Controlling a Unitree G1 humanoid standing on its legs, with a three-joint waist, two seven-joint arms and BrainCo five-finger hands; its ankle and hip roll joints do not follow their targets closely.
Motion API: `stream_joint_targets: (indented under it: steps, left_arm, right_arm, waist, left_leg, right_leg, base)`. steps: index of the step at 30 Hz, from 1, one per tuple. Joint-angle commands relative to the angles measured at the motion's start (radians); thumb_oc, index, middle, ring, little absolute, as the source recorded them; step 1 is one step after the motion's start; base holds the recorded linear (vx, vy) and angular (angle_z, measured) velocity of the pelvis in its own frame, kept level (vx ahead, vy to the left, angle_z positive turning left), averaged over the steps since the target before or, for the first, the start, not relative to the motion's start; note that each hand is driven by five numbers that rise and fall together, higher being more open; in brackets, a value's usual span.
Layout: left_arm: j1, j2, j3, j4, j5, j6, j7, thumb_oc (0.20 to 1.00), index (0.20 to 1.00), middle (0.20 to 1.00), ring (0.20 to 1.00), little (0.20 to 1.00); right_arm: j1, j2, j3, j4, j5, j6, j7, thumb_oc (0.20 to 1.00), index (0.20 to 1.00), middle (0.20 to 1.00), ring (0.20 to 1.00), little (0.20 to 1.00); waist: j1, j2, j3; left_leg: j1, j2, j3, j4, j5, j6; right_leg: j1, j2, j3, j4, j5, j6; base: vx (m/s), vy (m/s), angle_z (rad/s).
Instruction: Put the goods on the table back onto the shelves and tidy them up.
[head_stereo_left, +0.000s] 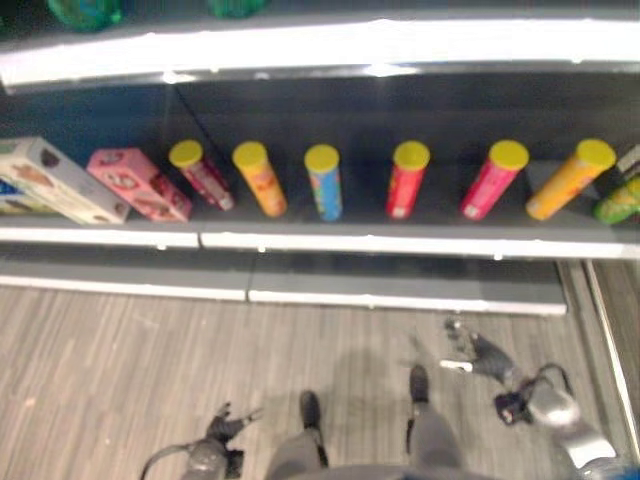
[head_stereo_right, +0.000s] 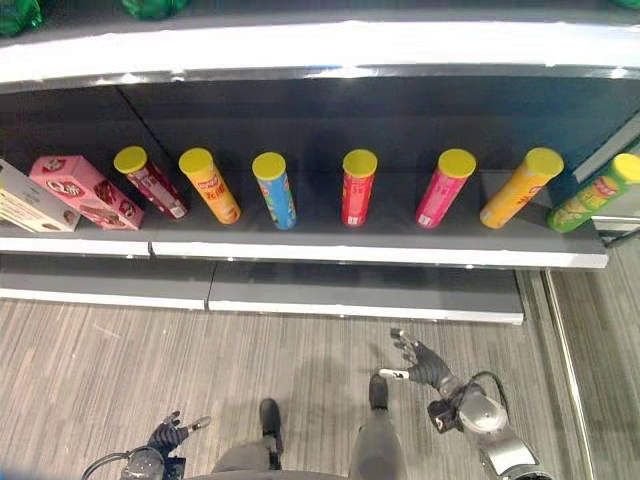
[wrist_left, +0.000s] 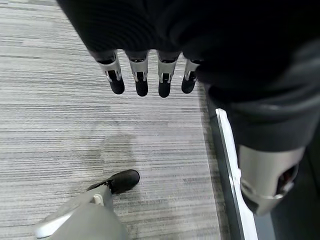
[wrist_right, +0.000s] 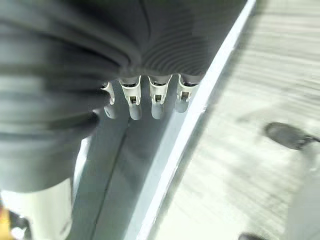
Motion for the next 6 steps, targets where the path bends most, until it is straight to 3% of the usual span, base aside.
stream_joint_targets:
  steps: [1,6]
  left_arm:
    - [-0.004,0.032,-0.033,-0.004,0.018,-0.023,-0.015,1.000,1.000,1.000,1.000,1.000]
    - [-0.017,0.034,-0.059,0.022,0.016,-0.020,-0.026,1.000,1.000,1.000,1.000,1.000]
  right_arm:
    - [-0.019,0.100,-0.017,0.192,-0.052,-0.004,-0.071,1.000,1.000,1.000,1.000,1.000]
    - [-0.067,0.172,-0.092,0.449,-0.109,0.015,-0.157,1.000,1.000,1.000,1.000,1.000]
  waist:
    - [0.002,-0.040,-0.046]
    - [0.002,-0.044,-0.076]
  left_leg:
    - [0.019,-0.004,-0.011,0.017,-0.069,-0.048]
    - [0.049,-0.003,-0.009,0.019,-0.081,-0.042]
  right_leg:
    - [0.000,-0.019,0.009,0.020,-0.032,0.058]
    - [0.025,-0.012,0.011,0.017,-0.041,0.056]
  base:
    - [0.06,-0.027,-0.19]
    - [0.05,-0.025,-0.05]
